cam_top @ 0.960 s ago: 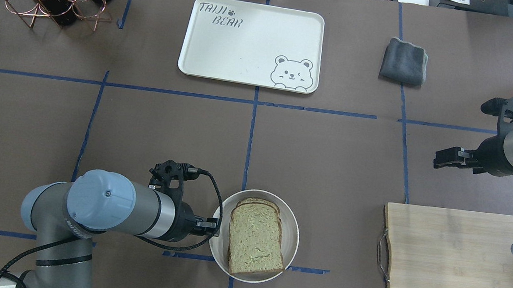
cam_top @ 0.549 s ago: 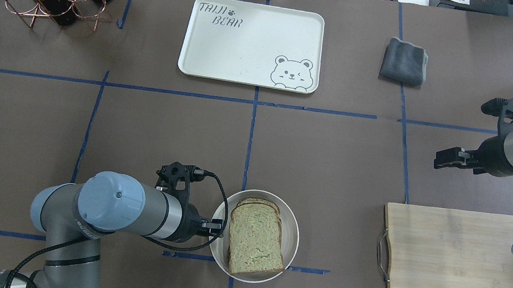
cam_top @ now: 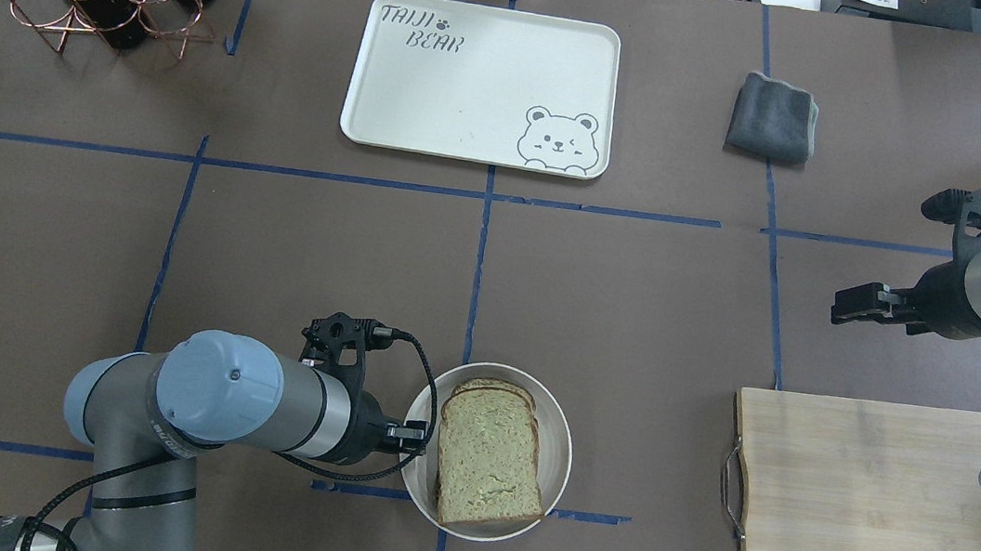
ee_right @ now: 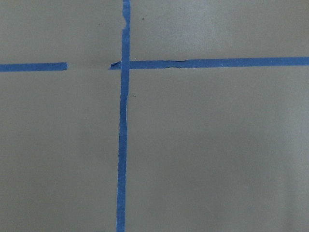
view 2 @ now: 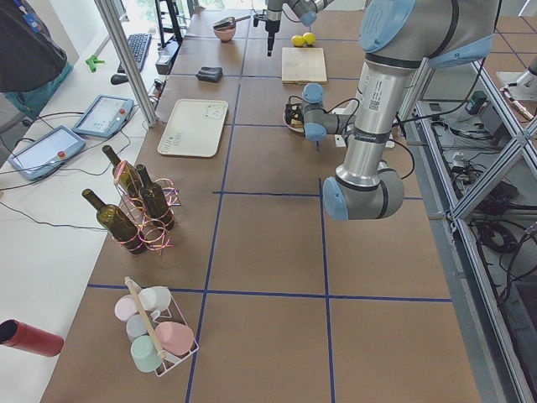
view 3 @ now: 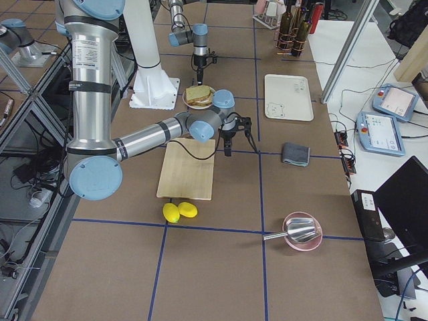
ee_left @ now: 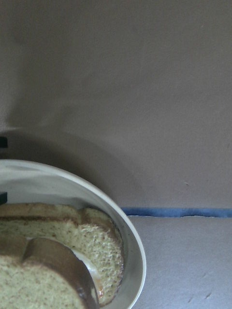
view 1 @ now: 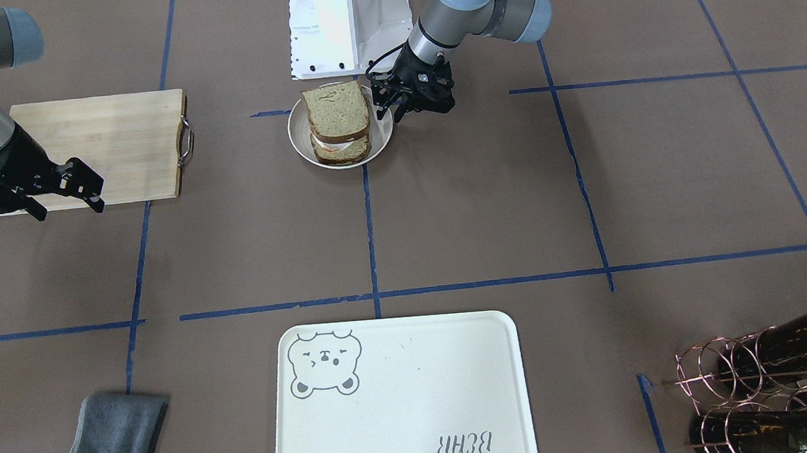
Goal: Make sandwich and place on tray
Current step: 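Move the left gripper to the plate rim nearest it and grasp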
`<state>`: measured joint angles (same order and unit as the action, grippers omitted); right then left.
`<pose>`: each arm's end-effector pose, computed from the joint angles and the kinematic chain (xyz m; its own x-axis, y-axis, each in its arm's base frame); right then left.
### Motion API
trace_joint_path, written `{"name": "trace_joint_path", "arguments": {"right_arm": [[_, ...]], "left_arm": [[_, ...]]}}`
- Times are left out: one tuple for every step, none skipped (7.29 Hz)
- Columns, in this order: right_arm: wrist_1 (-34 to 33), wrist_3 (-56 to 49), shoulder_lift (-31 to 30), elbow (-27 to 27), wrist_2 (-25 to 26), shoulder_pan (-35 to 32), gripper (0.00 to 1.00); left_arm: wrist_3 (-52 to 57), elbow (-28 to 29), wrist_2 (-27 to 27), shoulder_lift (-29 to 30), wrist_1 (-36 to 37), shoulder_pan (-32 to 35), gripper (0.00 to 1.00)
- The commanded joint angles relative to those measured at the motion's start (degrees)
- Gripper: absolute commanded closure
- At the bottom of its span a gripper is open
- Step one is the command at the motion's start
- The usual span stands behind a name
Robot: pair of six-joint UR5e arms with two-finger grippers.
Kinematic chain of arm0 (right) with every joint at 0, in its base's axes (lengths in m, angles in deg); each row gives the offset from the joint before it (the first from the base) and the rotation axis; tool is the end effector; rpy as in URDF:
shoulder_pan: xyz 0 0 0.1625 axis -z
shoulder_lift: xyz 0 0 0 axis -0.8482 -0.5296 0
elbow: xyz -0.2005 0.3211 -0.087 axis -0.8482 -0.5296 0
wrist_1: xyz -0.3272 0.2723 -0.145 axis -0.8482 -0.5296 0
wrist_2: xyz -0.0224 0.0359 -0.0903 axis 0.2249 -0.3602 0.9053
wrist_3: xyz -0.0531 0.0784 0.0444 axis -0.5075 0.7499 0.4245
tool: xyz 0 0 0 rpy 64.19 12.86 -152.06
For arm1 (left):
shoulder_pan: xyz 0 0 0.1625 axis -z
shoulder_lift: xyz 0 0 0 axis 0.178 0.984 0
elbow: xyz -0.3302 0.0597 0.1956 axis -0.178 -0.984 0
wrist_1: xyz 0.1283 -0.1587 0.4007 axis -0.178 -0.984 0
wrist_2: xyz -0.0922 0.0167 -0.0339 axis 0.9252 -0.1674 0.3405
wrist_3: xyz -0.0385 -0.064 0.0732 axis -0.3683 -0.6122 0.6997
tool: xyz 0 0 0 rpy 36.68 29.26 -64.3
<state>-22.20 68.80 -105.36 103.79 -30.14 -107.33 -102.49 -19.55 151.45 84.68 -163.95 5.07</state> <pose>-0.2802 -0.4546 0.4206 0.6685 0.0114 0.7436 -0.1048 0.9913 0.0791 0.5936 -0.2759 0.2116 0.3602 0.0047 -0.9329 0.0132 0.9999 0.0102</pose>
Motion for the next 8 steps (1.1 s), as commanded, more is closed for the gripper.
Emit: {"name": "trace_joint_path", "arguments": {"right_arm": [[0.00,0.00,-0.04,0.00,0.02,0.00,0.00],[0.00,0.00,-0.04,0.00,-0.07,0.00,0.00],[0.00,0.00,-0.13,0.00,-0.07,0.00,0.00],[0.00,0.00,-0.22,0.00,-0.07,0.00,0.00],[0.09,0.00,-0.13,0.00,-0.07,0.00,0.00],[0.09,0.00,-0.22,0.00,-0.07,0.00,0.00],[0.09,0.00,-0.22,0.00,-0.07,0.00,0.00],[0.09,0.00,-0.31,0.08,-0.07,0.00,0.00]], "left_arm": [[0.00,0.12,0.00,0.04,0.00,-0.03,0.62],[0.00,0.12,0.00,0.04,0.00,-0.12,0.65],[0.00,0.46,0.09,0.13,0.00,-0.12,0.65],[0.00,1.08,0.00,0.57,0.00,-0.12,0.65],[0.00,1.52,0.00,1.18,0.00,-0.21,0.65],[0.00,1.52,0.00,1.36,0.00,-0.21,0.70],[0.00,1.44,0.00,1.28,0.00,-0.12,0.90],[0.00,1.35,0.09,1.10,0.00,-0.12,1.00]]}}
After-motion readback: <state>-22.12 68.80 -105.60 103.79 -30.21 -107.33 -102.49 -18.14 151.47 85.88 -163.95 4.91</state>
